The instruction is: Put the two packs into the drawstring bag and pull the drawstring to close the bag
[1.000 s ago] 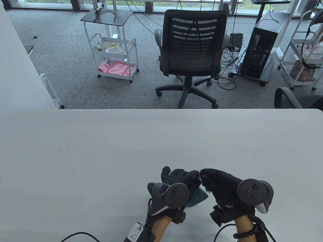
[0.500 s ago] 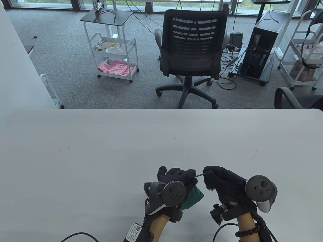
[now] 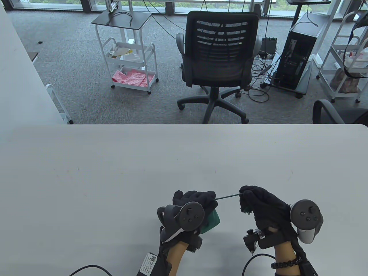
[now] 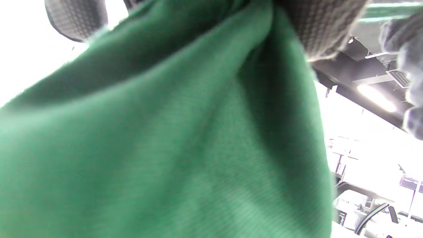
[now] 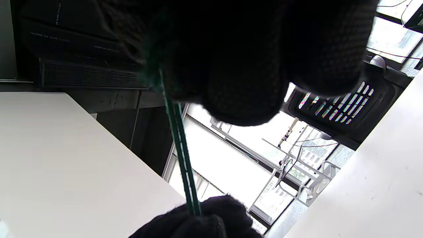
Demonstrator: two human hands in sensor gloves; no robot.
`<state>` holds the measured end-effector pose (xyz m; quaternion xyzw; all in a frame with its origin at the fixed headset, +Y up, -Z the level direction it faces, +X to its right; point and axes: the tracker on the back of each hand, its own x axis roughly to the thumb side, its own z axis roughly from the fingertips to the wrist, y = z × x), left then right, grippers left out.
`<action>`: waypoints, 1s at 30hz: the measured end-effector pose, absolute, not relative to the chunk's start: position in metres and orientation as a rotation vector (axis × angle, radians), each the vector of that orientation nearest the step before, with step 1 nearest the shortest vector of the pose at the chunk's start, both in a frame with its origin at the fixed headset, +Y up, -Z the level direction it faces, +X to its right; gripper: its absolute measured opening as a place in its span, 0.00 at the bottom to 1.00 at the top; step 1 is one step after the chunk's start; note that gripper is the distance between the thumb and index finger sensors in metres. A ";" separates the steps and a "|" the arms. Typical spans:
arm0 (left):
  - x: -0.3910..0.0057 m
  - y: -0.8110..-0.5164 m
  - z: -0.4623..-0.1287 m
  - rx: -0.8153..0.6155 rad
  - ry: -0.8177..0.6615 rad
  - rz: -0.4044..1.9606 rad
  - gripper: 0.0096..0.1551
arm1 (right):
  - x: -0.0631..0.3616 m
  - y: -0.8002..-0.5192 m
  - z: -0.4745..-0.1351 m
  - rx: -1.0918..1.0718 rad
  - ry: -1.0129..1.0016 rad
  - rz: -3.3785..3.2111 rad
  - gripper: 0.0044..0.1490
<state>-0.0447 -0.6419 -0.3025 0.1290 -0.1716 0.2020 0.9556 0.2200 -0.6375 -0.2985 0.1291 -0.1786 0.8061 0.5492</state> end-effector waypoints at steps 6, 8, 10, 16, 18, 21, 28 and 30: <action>-0.046 -0.643 -0.304 0.259 -0.349 0.423 0.23 | 0.220 -0.637 -0.297 0.296 -0.482 1.893 0.23; -0.046 -0.643 -0.304 0.258 -0.348 0.429 0.22 | 0.220 -0.636 -0.295 0.297 -0.502 1.889 0.23; -0.045 -0.644 -0.306 0.254 -0.351 0.436 0.23 | 0.221 -0.636 -0.294 0.299 -0.513 1.888 0.23; -0.043 -0.643 -0.307 0.266 -0.356 0.446 0.23 | 0.228 -0.637 -0.294 0.293 -0.528 1.877 0.23; -0.044 -0.644 -0.308 0.262 -0.353 0.454 0.23 | 0.228 -0.636 -0.294 0.294 -0.540 1.882 0.23; -0.046 -0.644 -0.309 0.263 -0.349 0.454 0.23 | 0.228 -0.635 -0.294 0.311 -0.534 1.877 0.23; -0.049 -0.644 -0.308 0.272 -0.344 0.461 0.23 | 0.229 -0.633 -0.293 0.328 -0.547 1.874 0.23; -0.046 -0.644 -0.307 0.256 -0.341 0.432 0.23 | 0.229 -0.633 -0.293 0.332 -0.537 1.868 0.23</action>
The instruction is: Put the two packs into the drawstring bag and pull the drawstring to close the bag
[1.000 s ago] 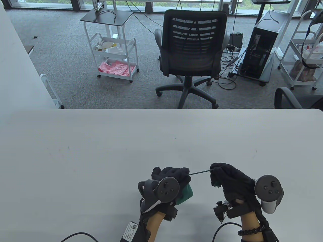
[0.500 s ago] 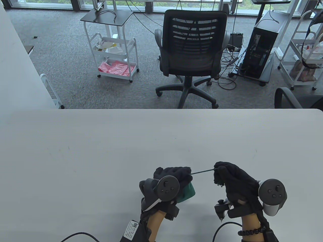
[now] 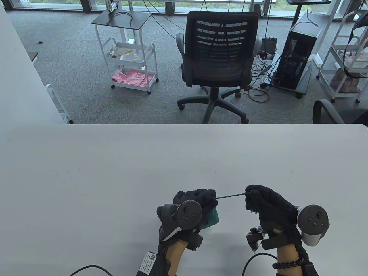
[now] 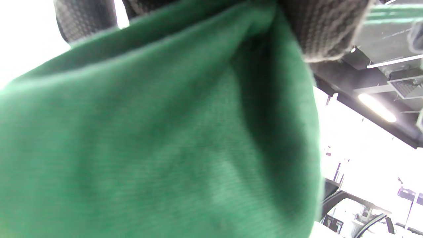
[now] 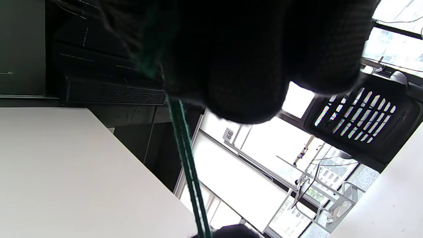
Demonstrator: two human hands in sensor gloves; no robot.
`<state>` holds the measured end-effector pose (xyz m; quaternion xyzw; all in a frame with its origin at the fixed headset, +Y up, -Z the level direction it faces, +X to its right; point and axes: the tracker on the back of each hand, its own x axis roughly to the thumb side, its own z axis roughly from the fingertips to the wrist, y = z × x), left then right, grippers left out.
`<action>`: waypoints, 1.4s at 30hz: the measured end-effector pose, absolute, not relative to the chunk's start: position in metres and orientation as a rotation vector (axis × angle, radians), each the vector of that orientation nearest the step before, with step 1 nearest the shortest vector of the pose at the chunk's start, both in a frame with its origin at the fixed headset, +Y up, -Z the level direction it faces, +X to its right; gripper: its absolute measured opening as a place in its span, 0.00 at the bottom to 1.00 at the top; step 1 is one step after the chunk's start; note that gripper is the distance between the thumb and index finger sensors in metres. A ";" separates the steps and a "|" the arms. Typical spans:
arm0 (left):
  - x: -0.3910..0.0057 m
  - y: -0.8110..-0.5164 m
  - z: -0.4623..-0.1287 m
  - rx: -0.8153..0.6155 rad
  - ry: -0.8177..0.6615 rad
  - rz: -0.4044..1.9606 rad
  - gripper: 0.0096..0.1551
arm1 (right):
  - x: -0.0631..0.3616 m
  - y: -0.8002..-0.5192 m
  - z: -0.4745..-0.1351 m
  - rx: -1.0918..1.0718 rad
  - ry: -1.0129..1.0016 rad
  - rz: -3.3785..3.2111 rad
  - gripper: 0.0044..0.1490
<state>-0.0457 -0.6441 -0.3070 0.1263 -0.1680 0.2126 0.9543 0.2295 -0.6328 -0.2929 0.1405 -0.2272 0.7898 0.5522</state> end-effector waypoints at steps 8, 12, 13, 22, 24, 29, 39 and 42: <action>-0.039 -0.648 -0.306 0.132 -0.368 0.331 0.26 | 0.226 -0.636 -0.295 0.335 -0.553 1.893 0.23; -0.043 -0.649 -0.307 0.117 -0.376 0.330 0.27 | 0.225 -0.635 -0.296 0.343 -0.564 1.945 0.23; -0.044 -0.650 -0.307 0.133 -0.373 0.329 0.27 | 0.224 -0.635 -0.296 0.344 -0.568 1.970 0.23; -0.061 -0.650 -0.310 0.234 -0.261 0.311 0.25 | 0.207 -0.647 -0.305 0.354 -0.589 2.315 0.24; -0.062 -0.649 -0.310 0.250 -0.258 0.313 0.26 | 0.207 -0.650 -0.306 0.343 -0.568 2.349 0.25; -0.065 -0.648 -0.311 0.252 -0.242 0.325 0.30 | 0.209 -0.650 -0.305 0.289 -0.555 2.390 0.31; -0.068 -0.646 -0.315 0.276 -0.238 0.312 0.28 | 0.211 -0.666 -0.316 0.275 -0.121 2.584 0.55; -0.069 -0.644 -0.320 0.307 -0.239 0.292 0.27 | 0.214 -0.666 -0.315 0.244 -0.107 2.577 0.56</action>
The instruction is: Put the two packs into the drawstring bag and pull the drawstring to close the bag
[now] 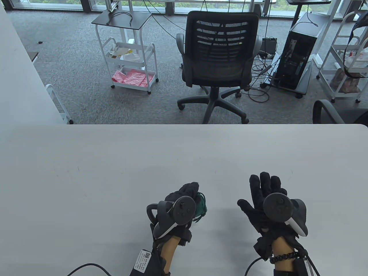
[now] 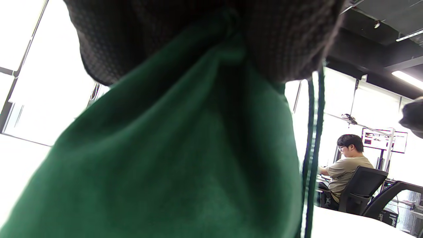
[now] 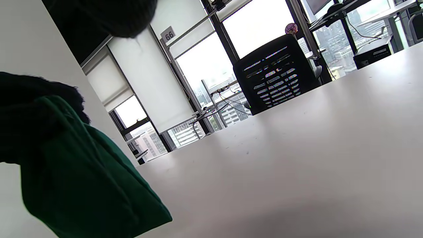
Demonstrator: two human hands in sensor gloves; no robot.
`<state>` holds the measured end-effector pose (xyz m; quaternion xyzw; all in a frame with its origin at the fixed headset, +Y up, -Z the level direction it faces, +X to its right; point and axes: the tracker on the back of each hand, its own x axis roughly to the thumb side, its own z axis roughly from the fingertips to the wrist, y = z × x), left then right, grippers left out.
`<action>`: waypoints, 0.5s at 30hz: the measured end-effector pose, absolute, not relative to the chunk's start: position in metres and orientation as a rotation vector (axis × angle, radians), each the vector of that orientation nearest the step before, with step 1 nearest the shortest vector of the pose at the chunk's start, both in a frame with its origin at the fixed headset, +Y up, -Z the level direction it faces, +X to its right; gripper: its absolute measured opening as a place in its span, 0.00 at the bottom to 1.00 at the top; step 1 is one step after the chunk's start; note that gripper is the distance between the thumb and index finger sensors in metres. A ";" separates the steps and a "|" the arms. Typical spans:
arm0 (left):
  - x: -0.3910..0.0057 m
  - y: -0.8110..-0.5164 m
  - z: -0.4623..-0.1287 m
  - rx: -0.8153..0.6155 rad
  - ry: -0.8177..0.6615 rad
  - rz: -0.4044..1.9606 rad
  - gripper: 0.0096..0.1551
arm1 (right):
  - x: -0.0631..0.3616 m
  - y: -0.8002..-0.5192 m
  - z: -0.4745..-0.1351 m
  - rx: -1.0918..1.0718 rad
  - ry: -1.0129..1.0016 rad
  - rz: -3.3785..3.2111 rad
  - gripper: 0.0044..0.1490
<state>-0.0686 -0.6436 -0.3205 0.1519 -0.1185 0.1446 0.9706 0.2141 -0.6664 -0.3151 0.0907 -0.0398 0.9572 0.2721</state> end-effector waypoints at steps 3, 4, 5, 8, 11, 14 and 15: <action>-0.067 -0.642 -0.328 0.331 -0.237 0.260 0.27 | 0.217 -0.665 -0.314 0.233 -0.118 2.574 0.55; -0.066 -0.642 -0.331 0.335 -0.237 0.256 0.27 | 0.218 -0.665 -0.314 0.227 -0.124 2.569 0.55; -0.066 -0.643 -0.335 0.340 -0.233 0.253 0.27 | 0.218 -0.665 -0.314 0.218 -0.131 2.561 0.54; -0.063 -0.648 -0.348 0.341 -0.232 0.237 0.25 | 0.220 -0.666 -0.314 0.203 -0.136 2.553 0.54; -0.060 -0.659 -0.358 0.345 -0.218 0.238 0.24 | 0.219 -0.666 -0.314 0.198 -0.145 2.553 0.54; -0.056 -0.674 -0.365 0.323 -0.228 0.212 0.24 | 0.219 -0.666 -0.314 0.192 -0.154 2.554 0.54; -0.055 -0.678 -0.366 0.316 -0.233 0.207 0.24 | 0.219 -0.666 -0.314 0.190 -0.154 2.554 0.54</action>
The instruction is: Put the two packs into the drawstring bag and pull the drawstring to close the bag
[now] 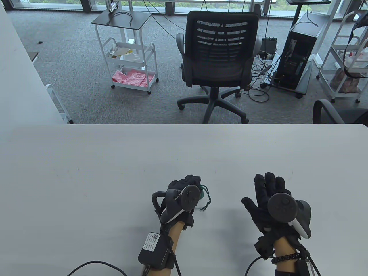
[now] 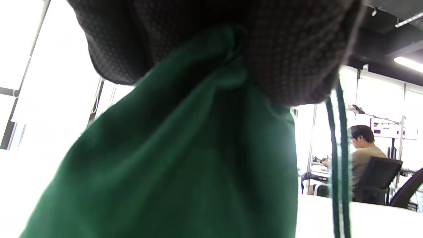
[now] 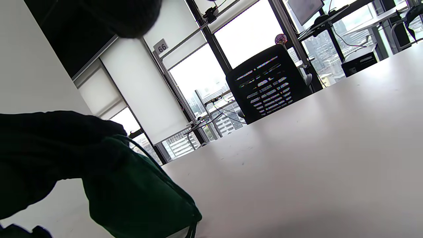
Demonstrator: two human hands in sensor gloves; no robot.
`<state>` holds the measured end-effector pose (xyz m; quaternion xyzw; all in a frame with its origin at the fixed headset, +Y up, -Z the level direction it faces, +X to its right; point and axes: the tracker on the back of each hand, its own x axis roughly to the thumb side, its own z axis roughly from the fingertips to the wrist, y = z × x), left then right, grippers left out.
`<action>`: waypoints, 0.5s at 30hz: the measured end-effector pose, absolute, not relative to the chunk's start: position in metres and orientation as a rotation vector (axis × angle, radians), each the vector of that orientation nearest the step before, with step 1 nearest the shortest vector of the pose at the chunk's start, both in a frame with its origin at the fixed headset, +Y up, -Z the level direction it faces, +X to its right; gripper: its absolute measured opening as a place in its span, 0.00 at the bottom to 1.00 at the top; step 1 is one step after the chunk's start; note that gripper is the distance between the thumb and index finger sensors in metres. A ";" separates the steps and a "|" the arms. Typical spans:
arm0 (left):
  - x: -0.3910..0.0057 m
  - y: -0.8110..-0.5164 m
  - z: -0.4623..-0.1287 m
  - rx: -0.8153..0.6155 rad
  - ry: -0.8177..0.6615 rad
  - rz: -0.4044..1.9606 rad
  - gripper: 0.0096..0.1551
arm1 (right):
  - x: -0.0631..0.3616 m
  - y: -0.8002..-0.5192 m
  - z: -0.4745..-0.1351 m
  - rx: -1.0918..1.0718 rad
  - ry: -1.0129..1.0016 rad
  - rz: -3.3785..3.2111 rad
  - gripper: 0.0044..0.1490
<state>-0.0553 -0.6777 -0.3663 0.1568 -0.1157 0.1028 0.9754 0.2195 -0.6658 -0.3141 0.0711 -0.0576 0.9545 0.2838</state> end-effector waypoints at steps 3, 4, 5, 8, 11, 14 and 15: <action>-0.048 -0.689 -0.364 0.257 -0.285 0.190 0.24 | 0.220 -0.666 -0.314 0.185 -0.155 2.551 0.54; -0.046 -0.690 -0.362 0.243 -0.296 0.173 0.24 | 0.220 -0.666 -0.314 0.185 -0.155 2.548 0.54; -0.042 -0.691 -0.358 0.217 -0.323 0.135 0.24 | 0.220 -0.666 -0.315 0.185 -0.149 2.541 0.53; -0.034 -0.696 -0.345 0.136 -0.389 0.050 0.25 | 0.220 -0.666 -0.314 0.181 -0.150 2.538 0.53; -0.030 -0.703 -0.335 0.080 -0.430 -0.036 0.25 | 0.219 -0.666 -0.314 0.184 -0.152 2.542 0.53; -0.029 -0.711 -0.328 0.013 -0.472 -0.103 0.27 | 0.219 -0.666 -0.314 0.186 -0.149 2.546 0.53; -0.030 -0.714 -0.326 -0.006 -0.489 -0.116 0.27 | 0.219 -0.667 -0.314 0.186 -0.143 2.542 0.53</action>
